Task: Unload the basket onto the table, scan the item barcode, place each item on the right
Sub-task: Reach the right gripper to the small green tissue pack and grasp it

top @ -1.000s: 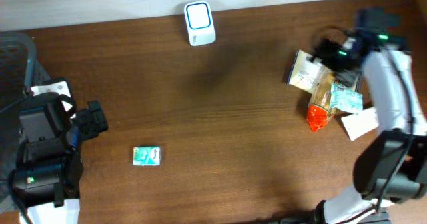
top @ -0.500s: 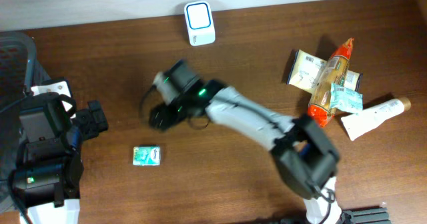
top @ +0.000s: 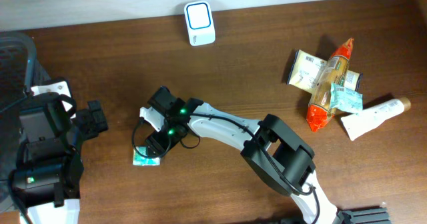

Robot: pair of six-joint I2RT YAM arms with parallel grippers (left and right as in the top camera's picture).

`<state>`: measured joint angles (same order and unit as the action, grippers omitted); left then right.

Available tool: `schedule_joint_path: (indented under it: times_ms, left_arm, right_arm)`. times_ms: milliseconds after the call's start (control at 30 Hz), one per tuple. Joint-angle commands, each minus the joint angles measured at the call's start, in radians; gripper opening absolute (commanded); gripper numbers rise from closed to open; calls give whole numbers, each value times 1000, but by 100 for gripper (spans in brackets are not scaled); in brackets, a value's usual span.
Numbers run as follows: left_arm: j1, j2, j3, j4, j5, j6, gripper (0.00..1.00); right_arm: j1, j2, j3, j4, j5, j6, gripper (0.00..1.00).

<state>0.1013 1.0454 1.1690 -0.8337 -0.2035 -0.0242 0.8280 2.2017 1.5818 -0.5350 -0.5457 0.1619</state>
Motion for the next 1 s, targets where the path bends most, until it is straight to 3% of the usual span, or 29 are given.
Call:
schedule_joint_path:
  times_ms: [0, 33, 67, 200, 300, 500, 633, 767, 800, 867, 900, 967]
  left_arm:
    - [5, 0, 12, 2, -11, -10, 99]
    - [5, 0, 12, 2, -11, -10, 99]
    - [5, 0, 12, 1, -11, -10, 99]
    - [5, 0, 12, 1, -11, -10, 99]
    - [5, 0, 12, 1, -11, -10, 99]
    - [5, 0, 12, 2, -11, -10, 99]
    - [5, 0, 12, 1, -11, -10, 99]
    - [5, 0, 12, 2, -11, -10, 99]
    - [5, 0, 12, 1, -11, -10, 99]
    - [5, 0, 12, 2, -11, -10, 99]
    - [5, 0, 12, 1, -11, -10, 99]
    - [5, 0, 12, 2, -11, -10, 99]
  right_arm:
    - [-6, 41, 10, 5, -19, 30, 48]
    - [-6, 43, 10, 4, -19, 35, 24]
    - [-6, 43, 10, 1, -19, 37, 15]
    - [-6, 43, 10, -9, -24, 38, 16]
    - [-10, 43, 13, -10, -29, 37, 4]
    - [-179, -50, 56, -89, -285, 38, 4]
    - [-279, -67, 56, -171, -242, 37, 4]
    - [-343, -67, 56, -233, -121, 140, 4]
    - [-344, -67, 56, -225, -123, 96, 5]
    - [-328, -67, 56, -214, -122, -24, 45]
    - [-309, -62, 56, -209, -108, -92, 56]
    - [-257, -49, 56, -180, -41, -140, 63]
